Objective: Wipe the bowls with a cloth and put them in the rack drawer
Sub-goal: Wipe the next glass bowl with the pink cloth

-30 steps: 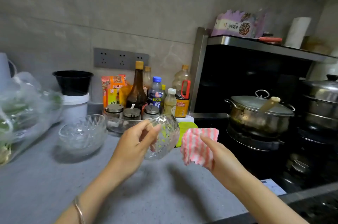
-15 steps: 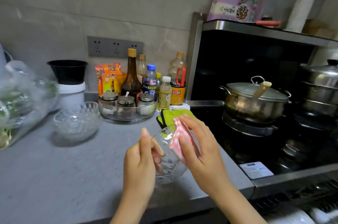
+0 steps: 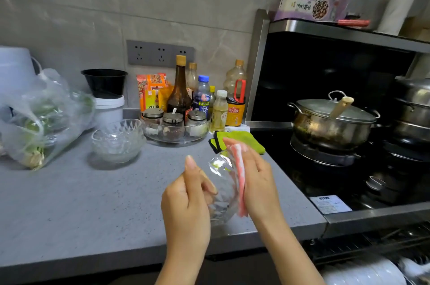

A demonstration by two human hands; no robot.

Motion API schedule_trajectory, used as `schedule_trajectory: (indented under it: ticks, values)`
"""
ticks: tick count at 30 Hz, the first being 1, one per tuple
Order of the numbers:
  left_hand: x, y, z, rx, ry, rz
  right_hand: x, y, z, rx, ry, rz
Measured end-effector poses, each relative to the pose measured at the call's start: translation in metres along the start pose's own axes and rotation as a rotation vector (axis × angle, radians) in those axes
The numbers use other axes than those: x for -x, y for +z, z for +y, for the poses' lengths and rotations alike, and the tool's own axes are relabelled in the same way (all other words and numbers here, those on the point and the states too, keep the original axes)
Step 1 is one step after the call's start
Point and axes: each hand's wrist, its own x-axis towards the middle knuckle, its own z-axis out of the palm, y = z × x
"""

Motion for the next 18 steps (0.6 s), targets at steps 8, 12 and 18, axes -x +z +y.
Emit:
schedule_trajectory:
  ticks: [8, 12, 18]
  values:
    - [0.002, -0.011, 0.005, -0.076, 0.072, -0.095, 0.010, 0.010, -0.012, 0.289, -0.195, 0.033]
    - [0.001, -0.023, 0.017, 0.088, -0.035, -0.120, 0.005, -0.005, -0.022, -0.135, 0.196, -0.045]
    - [-0.006, -0.026, 0.003, 0.249, -0.155, -0.192, 0.011, -0.012, -0.023, -0.137, 0.202, 0.074]
